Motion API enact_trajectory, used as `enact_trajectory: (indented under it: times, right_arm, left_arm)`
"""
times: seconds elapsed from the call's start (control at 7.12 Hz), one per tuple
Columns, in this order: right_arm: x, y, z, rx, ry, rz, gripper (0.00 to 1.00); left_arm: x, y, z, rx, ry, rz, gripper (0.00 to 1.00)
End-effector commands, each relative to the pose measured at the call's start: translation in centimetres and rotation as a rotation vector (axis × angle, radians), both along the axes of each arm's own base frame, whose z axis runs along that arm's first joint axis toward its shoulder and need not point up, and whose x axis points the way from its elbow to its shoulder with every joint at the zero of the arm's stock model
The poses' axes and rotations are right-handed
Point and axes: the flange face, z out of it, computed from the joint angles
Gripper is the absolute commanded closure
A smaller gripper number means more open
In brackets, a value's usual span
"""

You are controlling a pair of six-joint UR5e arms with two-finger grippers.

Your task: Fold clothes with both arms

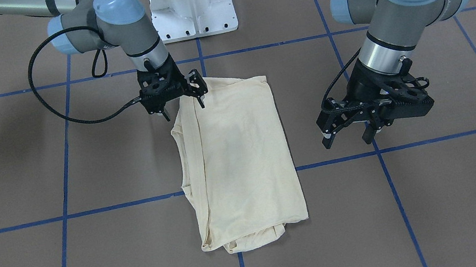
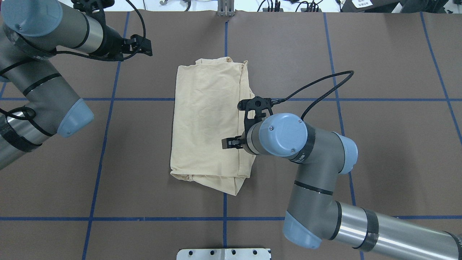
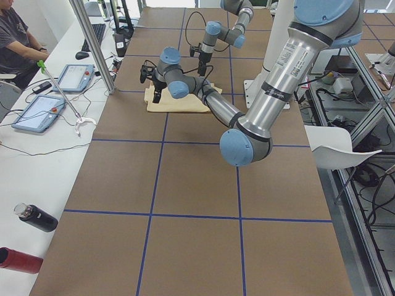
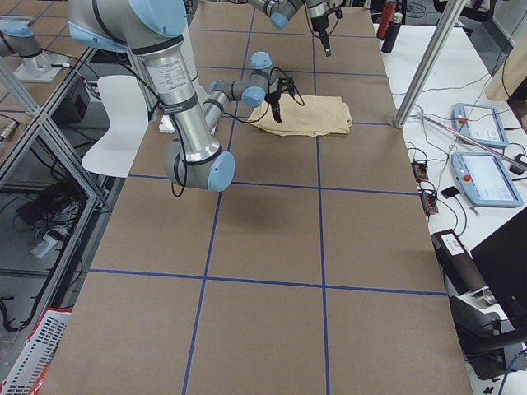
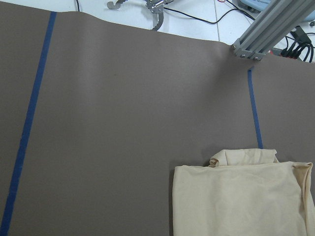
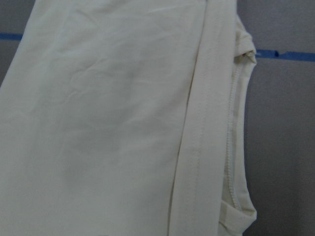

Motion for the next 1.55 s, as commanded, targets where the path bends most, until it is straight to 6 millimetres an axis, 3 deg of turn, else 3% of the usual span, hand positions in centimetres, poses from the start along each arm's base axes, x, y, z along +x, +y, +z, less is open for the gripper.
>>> enact_trajectory:
  times: [0.0,0.14,0.42,0.84,1.26,1.4]
  right_arm:
    - [-3.3,4.5,-0.9,0.222,0.098,-0.130,0.05]
    - [-4.1,5.7,-0.5,0.260,0.131,-0.148,0.11]
    - [-4.3,5.8,-0.1,0.351,0.194,-0.208,0.32]
    - [-4.6,6.2,0.7,0.375,0.218,-0.228,0.45]
    - [-5.5,6.9,1.7,0.374,0.238,-0.246,0.49]
    - [-5.4,6.8,1.8,0.393,0.247,-0.261,0.62]
  left_arm:
    - [-0.3,0.4,1.5,-0.016,-0.012,0.002,0.01]
    - [-0.4,0.3,1.6,-0.017,-0.013,-0.001,0.01]
    - [-0.4,0.4,2.3,-0.027,-0.021,-0.002,0.02]
    - [-0.2,0.2,2.7,-0.033,-0.025,0.000,0.02]
    - [-0.1,0.2,2.8,-0.035,-0.028,0.000,0.02]
    - [-0.1,0.2,2.7,-0.034,-0.027,0.000,0.02]
